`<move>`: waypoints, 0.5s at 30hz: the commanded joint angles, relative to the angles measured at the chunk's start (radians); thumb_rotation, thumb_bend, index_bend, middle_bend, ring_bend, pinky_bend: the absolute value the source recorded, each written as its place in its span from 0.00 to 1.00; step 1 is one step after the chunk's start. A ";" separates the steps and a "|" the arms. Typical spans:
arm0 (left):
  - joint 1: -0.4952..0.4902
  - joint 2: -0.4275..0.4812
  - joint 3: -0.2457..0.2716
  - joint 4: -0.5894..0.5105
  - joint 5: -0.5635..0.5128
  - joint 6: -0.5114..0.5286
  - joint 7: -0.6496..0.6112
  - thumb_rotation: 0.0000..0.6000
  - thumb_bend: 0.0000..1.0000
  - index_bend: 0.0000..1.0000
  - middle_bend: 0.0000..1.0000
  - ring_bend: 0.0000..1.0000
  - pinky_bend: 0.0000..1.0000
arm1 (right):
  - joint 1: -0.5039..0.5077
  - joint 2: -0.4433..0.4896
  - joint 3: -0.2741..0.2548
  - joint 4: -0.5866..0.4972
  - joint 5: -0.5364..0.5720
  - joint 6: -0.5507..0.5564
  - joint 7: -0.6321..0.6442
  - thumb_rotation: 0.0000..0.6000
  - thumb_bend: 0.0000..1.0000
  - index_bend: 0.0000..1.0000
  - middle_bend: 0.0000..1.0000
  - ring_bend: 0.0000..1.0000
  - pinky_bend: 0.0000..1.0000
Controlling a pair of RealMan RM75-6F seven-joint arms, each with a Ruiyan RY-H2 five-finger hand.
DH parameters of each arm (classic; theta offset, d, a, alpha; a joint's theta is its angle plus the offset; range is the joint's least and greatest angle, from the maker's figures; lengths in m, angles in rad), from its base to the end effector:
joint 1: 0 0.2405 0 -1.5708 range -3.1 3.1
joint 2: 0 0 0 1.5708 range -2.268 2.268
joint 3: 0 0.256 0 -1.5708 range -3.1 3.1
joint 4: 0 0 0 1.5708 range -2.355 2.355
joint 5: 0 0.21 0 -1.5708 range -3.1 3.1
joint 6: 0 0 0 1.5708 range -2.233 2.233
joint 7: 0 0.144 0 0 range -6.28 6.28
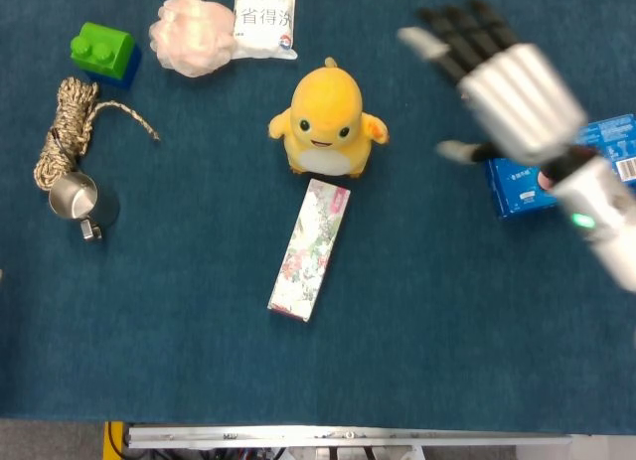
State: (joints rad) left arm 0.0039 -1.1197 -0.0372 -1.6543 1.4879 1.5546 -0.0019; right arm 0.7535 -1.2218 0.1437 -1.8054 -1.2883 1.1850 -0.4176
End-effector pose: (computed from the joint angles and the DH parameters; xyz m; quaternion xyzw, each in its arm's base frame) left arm -0.3160 0.1501 0.1632 -0.5534 -0.4120 -0.3900 0.6098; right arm -0.1063 -0.3258 0.0896 0.7477 -0.2262 0.4405 0.4424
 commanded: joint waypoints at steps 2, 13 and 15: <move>-0.006 -0.002 -0.001 0.003 0.005 -0.006 0.001 1.00 0.13 0.21 0.25 0.22 0.18 | -0.147 0.104 -0.090 -0.074 -0.066 0.136 -0.015 0.97 0.00 0.00 0.03 0.00 0.00; -0.029 -0.016 -0.004 0.006 0.022 -0.022 0.014 1.00 0.13 0.21 0.25 0.22 0.18 | -0.439 0.156 -0.218 -0.006 -0.156 0.380 0.105 1.00 0.00 0.00 0.03 0.00 0.00; -0.034 -0.019 -0.005 0.006 0.025 -0.026 0.017 1.00 0.13 0.21 0.25 0.22 0.18 | -0.483 0.154 -0.228 0.016 -0.155 0.407 0.142 1.00 0.00 0.00 0.03 0.00 0.00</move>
State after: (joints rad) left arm -0.0292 -1.1378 -0.0416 -1.6484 1.5123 1.5297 0.0145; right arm 0.3110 -1.0712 -0.0621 -1.8163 -1.4342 1.5661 -0.3121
